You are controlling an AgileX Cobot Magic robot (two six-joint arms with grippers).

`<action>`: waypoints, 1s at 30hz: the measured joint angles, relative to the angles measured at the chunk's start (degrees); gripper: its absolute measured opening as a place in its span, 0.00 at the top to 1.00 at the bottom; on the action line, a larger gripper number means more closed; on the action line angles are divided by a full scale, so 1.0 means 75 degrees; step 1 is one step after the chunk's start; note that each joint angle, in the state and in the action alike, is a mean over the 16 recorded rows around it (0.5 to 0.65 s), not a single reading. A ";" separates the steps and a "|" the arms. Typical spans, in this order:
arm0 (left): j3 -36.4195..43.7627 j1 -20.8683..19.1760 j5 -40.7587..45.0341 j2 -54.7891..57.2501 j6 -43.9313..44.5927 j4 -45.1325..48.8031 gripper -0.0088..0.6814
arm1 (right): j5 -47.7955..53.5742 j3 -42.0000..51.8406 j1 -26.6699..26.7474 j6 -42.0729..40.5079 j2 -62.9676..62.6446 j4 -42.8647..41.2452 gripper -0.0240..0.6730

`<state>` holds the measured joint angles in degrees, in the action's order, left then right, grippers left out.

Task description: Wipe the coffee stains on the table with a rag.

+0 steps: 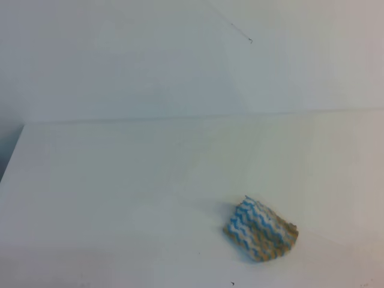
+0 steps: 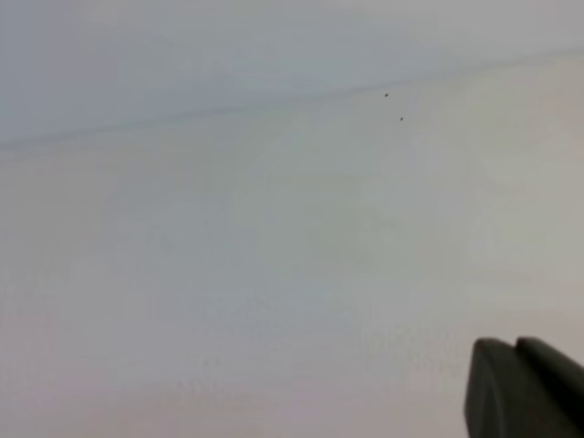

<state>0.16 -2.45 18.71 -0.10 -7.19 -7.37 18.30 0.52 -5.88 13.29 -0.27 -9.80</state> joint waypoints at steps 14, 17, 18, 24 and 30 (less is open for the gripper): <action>-0.0021 0.0001 0.0008 0.0013 -0.0015 0.0000 0.99 | -0.0041 0.0000 0.0061 -0.0753 0.0000 0.0304 0.97; -0.0021 0.0001 0.0008 0.0013 -0.0020 0.0000 0.99 | -0.0044 0.0000 0.0145 -0.0758 0.0000 0.0280 0.97; -0.0021 0.0001 0.0008 0.0013 -0.0022 0.0000 0.99 | -0.0044 0.0000 0.0173 -0.0759 0.0000 0.0273 0.97; -0.0021 0.0001 0.0008 0.0013 -0.0026 0.0000 0.99 | -0.0047 0.0000 0.0259 -0.0761 0.0000 0.0234 0.97; -0.0021 0.0001 0.0008 0.0013 -0.0026 0.0000 0.99 | -0.0047 0.0000 0.0260 -0.0761 0.0000 0.0224 0.97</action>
<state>0.00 -2.44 18.77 0.00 -7.39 -7.37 17.95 0.52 -3.93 7.58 -0.27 -8.11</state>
